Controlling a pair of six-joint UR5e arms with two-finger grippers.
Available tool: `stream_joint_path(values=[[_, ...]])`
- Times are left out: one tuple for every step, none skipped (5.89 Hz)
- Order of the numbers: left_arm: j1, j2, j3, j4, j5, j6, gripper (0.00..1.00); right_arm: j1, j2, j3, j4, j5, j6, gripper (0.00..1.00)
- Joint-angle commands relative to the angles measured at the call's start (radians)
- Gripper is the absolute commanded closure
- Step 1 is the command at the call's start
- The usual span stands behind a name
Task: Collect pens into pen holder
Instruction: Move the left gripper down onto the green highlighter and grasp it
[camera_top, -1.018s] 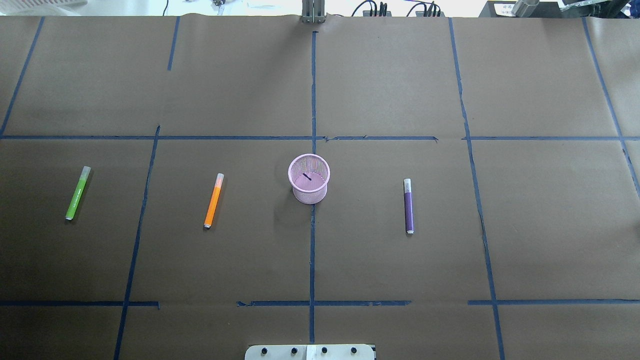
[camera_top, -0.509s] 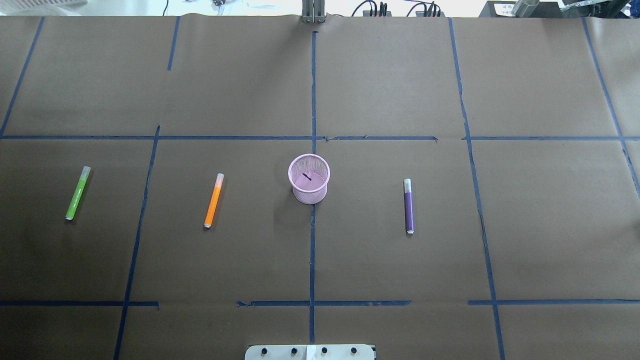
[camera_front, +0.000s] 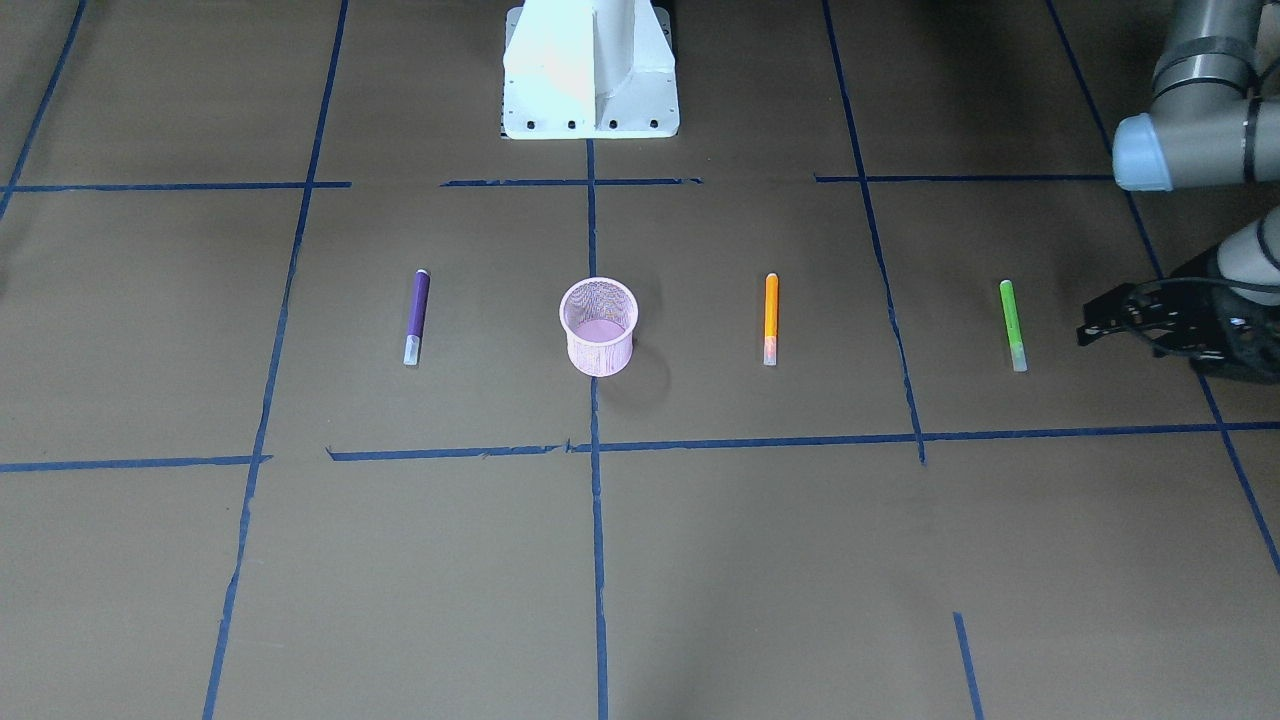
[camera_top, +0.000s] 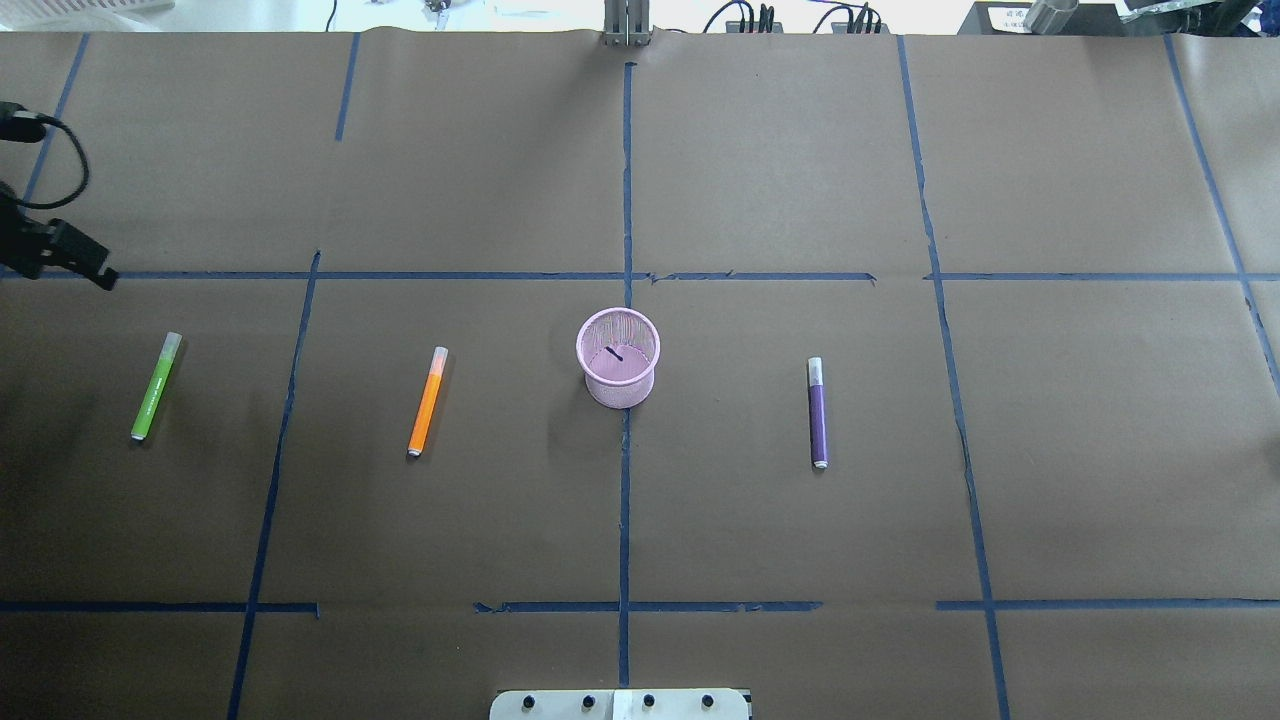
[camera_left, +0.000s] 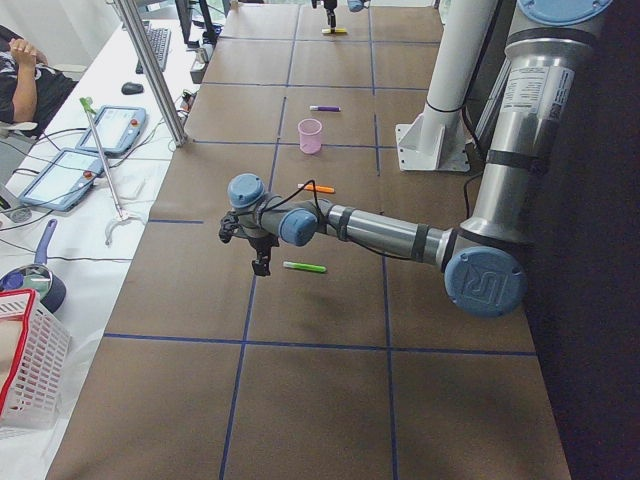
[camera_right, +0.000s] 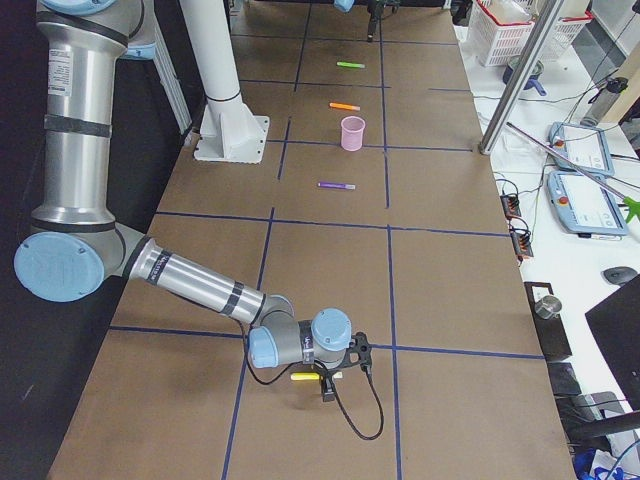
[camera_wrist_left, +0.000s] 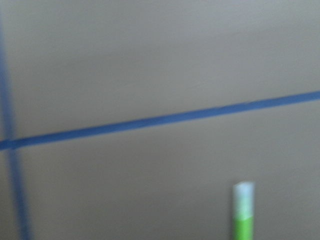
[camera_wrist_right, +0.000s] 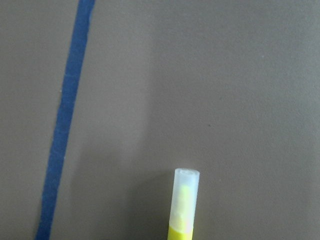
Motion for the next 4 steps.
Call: stream_joint_path(values=[[0.07,-0.019,0.007,-0.017,0.028,-0.031,0.0,0.0,0.002,0.0,-0.001,0.0,0.001,0.0],[0.099,-0.016,0.004,-0.017,0.084,-0.075,0.0,0.0,0.002,0.0,-0.001,0.0,0.001,0.0],[0.138,-0.013,0.003,-0.035,0.089,-0.145,0.0,-0.002,0.002,0.0,-0.002,0.001,0.001,0.0],[0.172,0.001,0.012,-0.056,0.155,-0.154,0.0,-0.002,0.002,-0.001,-0.002,0.001,0.001,0.0]])
